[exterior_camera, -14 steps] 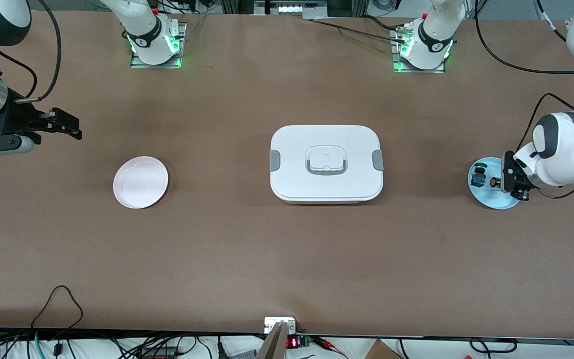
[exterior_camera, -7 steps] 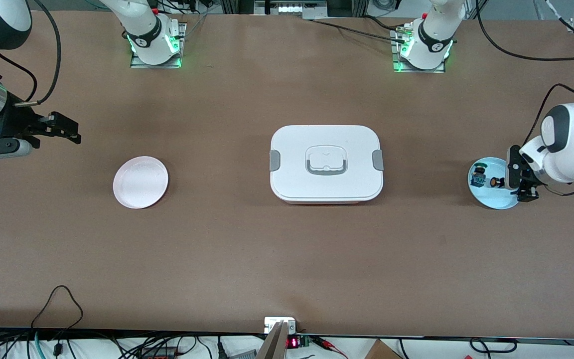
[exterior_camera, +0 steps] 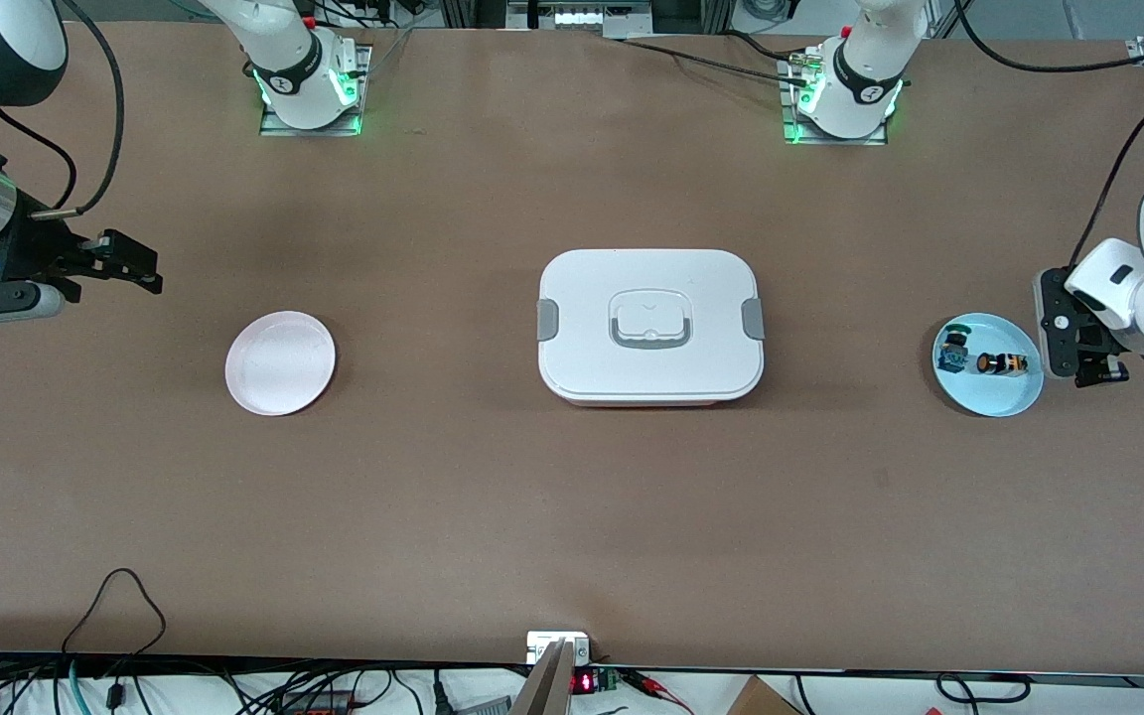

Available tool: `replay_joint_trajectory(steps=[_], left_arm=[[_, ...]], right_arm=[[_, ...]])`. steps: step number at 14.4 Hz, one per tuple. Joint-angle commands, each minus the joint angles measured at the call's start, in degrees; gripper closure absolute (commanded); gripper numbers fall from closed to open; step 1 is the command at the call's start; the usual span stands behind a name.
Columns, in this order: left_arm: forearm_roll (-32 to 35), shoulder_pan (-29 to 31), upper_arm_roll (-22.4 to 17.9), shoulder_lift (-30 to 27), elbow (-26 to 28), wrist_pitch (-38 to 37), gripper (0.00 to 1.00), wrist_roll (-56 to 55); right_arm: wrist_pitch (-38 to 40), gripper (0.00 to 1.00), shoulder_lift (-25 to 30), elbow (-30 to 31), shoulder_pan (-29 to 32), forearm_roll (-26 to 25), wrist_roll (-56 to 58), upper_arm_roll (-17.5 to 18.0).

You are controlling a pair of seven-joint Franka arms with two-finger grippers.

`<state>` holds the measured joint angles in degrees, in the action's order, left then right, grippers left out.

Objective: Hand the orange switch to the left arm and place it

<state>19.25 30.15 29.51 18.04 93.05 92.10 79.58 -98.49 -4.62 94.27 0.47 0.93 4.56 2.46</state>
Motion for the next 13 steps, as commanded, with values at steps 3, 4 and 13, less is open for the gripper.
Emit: replay_joint_trajectory(steps=[3, 4, 13], left_arm=[[-1.6, 0.3, 8.1, 1.0, -10.1, -11.1, 0.0, -18.4], [-1.6, 0.3, 9.2, 1.0, -11.7, -12.6, 0.0, -23.8], [-6.1, -0.4, 14.3, -0.3, -15.1, -20.9, 0.0, -59.7]], right_arm=[[-0.7, 0.0, 0.3, 0.2, -0.6, -1.0, -0.4, -0.4], [-0.7, 0.0, 0.3, 0.3, -0.6, -1.0, -0.4, -0.4], [-0.6, 0.0, 0.3, 0.3, -0.6, -1.0, -0.4, -0.4]])
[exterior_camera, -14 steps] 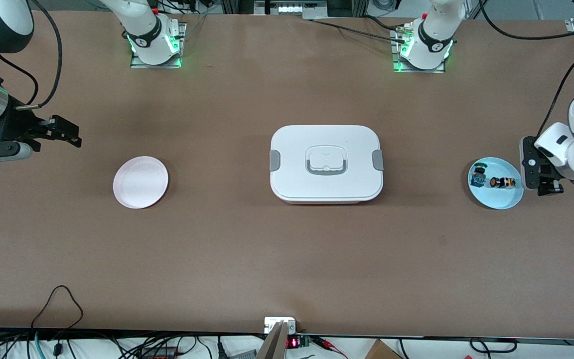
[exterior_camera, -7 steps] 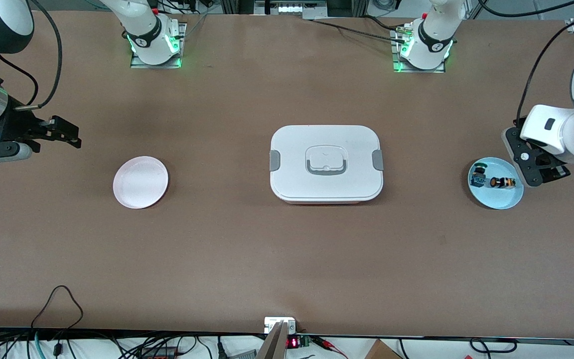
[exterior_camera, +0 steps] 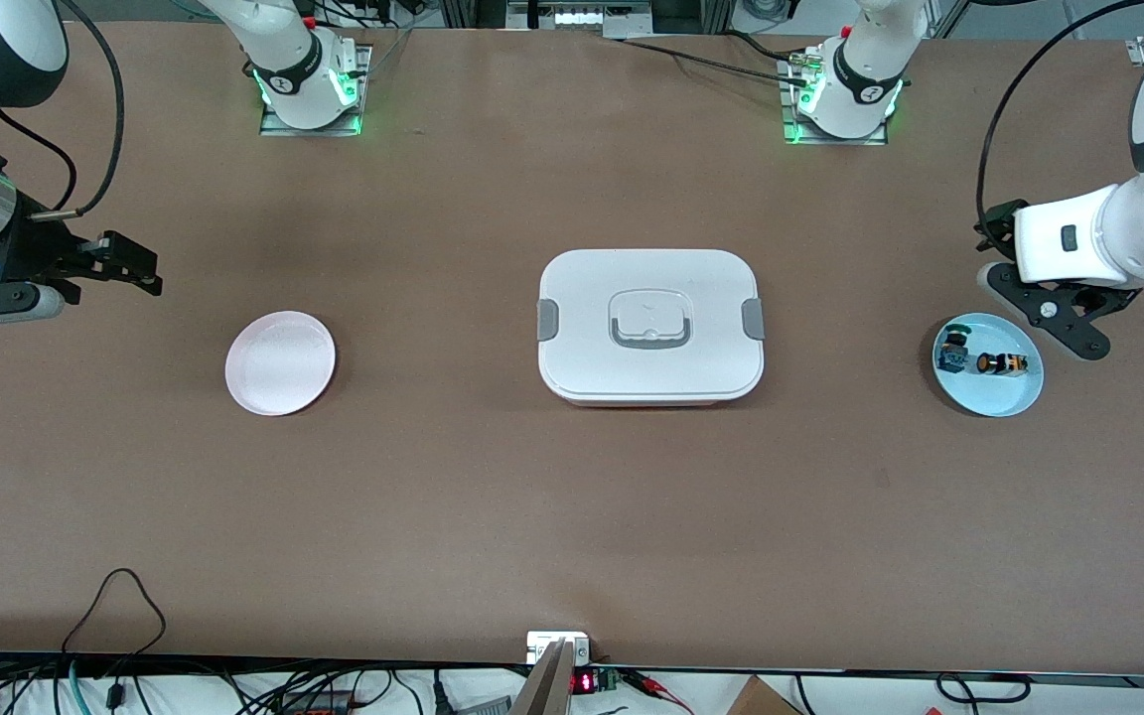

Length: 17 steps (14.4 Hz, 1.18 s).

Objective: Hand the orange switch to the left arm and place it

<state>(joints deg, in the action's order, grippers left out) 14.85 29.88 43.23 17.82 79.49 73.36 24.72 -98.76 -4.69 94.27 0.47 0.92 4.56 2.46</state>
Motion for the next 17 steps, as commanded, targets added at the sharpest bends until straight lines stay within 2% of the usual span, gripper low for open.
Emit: replay_joint_trajectory(steps=[1, 3, 4, 5, 7, 8, 10, 11, 13, 15, 16, 17], left_arm=[[-1.4, -1.3, 0.5, 0.2, -1.9, -2.9, 0.0, -5.7], [-1.1, -2.9, -0.6, 0.6, -3.5, -3.0, 0.0, -6.1], [-1.6, -3.3, -3.3, 0.5, -3.2, -2.4, 0.0, -6.2], [-1.8, -6.6, -7.5, -0.7, -2.8, -0.4, 0.0, -7.0], [-5.2, -14.3, -18.4, -3.7, -1.1, 2.1, 0.0, -9.9], [-7.8, -16.9, -22.8, -6.0, 1.9, 3.5, 0.0, -13.1], [-15.0, -19.5, -30.8, -12.3, 10.6, 12.2, 0.0, -17.8], [-16.6, -20.5, -33.0, -14.5, 14.3, 18.1, 0.0, -18.0], [-16.9, -23.0, -35.4, -17.5, 19.2, 24.3, 0.0, -20.0], [-17.0, -32.2, -44.5, -20.7, 22.7, 24.6, 0.0, -23.5], [-16.9, -34.6, -46.6, -20.9, 22.8, 24.6, 0.0, -23.4], [-16.4, -34.5, -46.7, -20.5, 22.6, 24.7, 0.0, -23.0]], right_arm=[[-0.3, 0.0, 0.4, 0.3, -0.6, -1.0, -0.4, -0.4], [-0.2, 0.0, 0.4, 0.3, -0.6, -1.0, -0.4, -0.4], [-0.3, 0.0, 0.4, 0.3, -0.6, -1.0, -0.5, -0.4], [-0.3, 0.0, 0.4, 0.3, -0.6, -1.0, -0.5, -0.4], [-0.3, 0.0, 0.4, 0.3, -0.6, -1.0, -0.5, -0.4], [-0.3, 0.0, 0.4, 0.3, -0.6, -1.0, -0.5, -0.4], [-0.2, 0.0, 0.4, 0.3, -0.6, -1.0, -0.5, -0.4], [-0.2, 0.0, 0.4, 0.3, -0.6, -1.0, -0.5, -0.4], [-0.2, 0.0, 0.4, 0.3, -0.6, -1.0, -0.5, -0.4], [-0.2, 0.0, 0.5, 0.3, -0.7, -1.0, -0.4, -0.4], [-0.2, 0.0, 0.5, 0.3, -0.7, -1.0, -0.4, -0.4], [-0.4, 0.0, 0.5, 0.2, -0.7, -1.0, -0.4, -0.4]])
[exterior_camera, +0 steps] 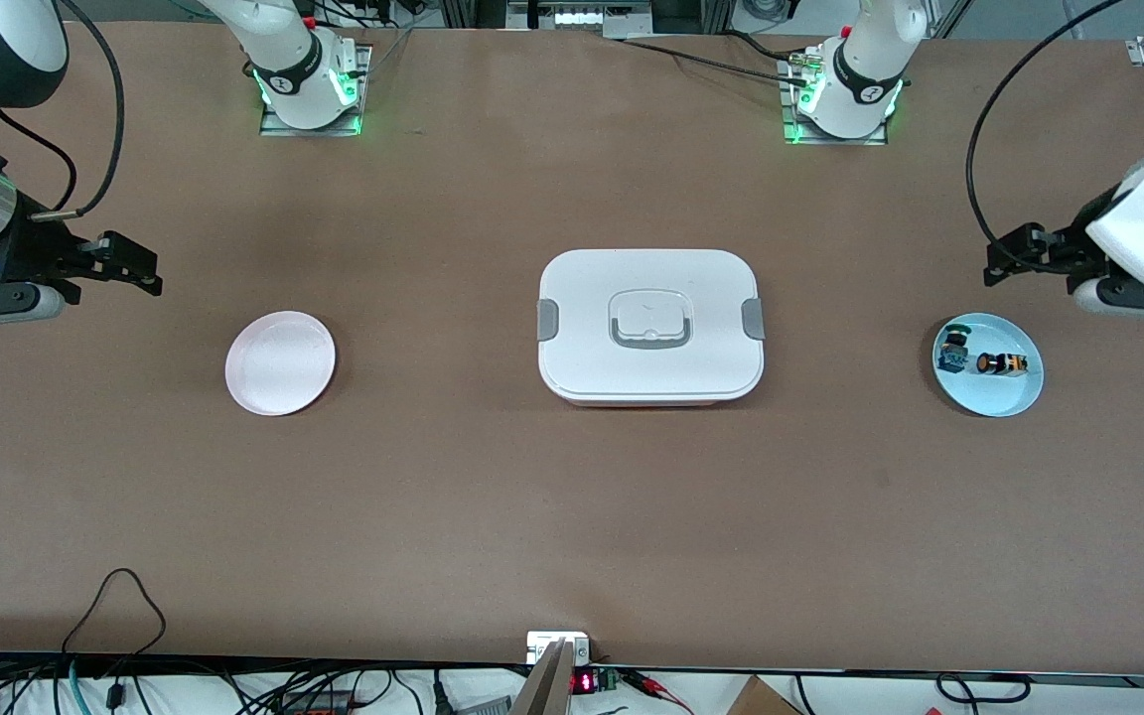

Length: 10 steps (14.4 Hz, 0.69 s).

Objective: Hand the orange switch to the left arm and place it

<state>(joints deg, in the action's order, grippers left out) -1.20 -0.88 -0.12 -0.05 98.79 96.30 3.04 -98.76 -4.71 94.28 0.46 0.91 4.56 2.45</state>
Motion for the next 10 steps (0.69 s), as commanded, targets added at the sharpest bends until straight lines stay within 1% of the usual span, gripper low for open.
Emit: replay_joint_trajectory(steps=[1, 5, 7, 10], left_arm=[[0.0, -3.8, -3.3, -2.6, 3.0, 1.8, 0.0, -1.4], [0.2, -3.9, -3.2, -0.9, 1.1, 1.3, 0.0, -0.9], [0.2, -3.9, -3.1, -1.0, 1.0, 0.8, 0.0, -0.6], [0.2, -3.8, -3.1, -1.3, 0.9, -1.9, 0.0, -0.4]], right_arm=[[-0.4, 0.0, 0.5, 0.3, -0.7, -1.0, -0.4, -0.4], [-0.4, 0.0, 0.5, 0.2, -0.8, -1.0, -0.3, -0.4], [-0.5, 0.0, 0.4, 0.2, -0.9, -1.0, -0.3, -0.4], [-0.5, 0.0, 0.4, 0.1, -0.9, -1.0, -0.3, -0.4]])
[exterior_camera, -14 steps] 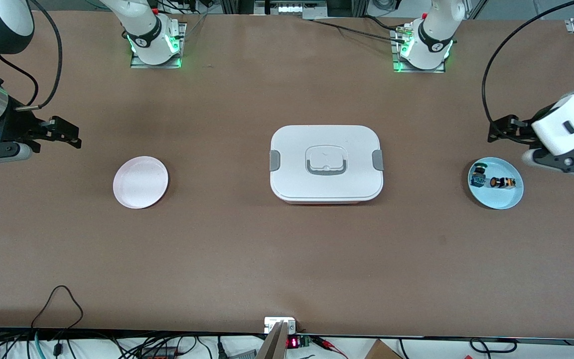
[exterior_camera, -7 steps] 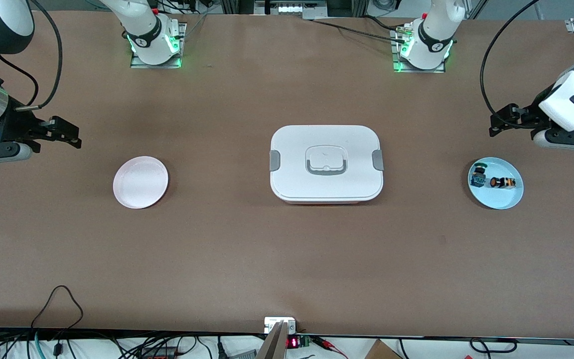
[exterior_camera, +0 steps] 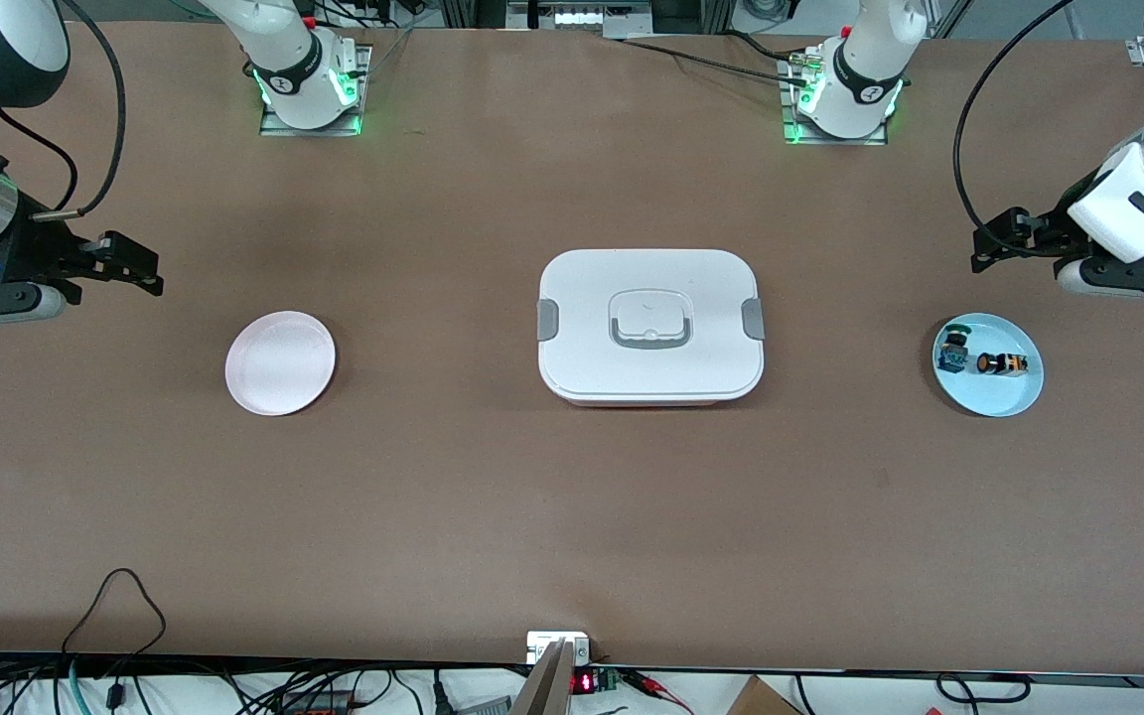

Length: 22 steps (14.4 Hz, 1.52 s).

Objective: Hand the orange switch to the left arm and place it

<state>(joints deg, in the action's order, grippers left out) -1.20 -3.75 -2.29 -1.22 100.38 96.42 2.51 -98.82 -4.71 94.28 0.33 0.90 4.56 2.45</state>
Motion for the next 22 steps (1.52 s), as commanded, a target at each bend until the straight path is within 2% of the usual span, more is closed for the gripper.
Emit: replay_joint_trajectory(steps=[1, 13, 19, 22], left_arm=[[0.1, -1.0, -0.9, -0.1, -0.8, -2.0, 0.0, 0.1], [0.1, -1.3, -0.8, 1.0, -2.6, -2.7, 0.0, -0.1], [2.0, -1.6, -0.6, 3.9, -6.6, -5.6, 0.0, -0.2], [2.2, -1.6, -0.7, 4.5, -6.9, -5.7, 0.0, 0.0]], right_arm=[[-0.4, 0.0, 0.5, 0.1, -0.8, -1.0, -0.3, -0.4], [-0.5, 0.0, 0.5, 0.1, -0.8, -1.0, -0.4, -0.4], [-0.5, 0.0, 0.4, 0.1, -0.8, -1.0, -0.4, -0.4], [-0.5, 0.0, 0.4, 0.1, -0.8, -1.0, -0.4, -0.4]])
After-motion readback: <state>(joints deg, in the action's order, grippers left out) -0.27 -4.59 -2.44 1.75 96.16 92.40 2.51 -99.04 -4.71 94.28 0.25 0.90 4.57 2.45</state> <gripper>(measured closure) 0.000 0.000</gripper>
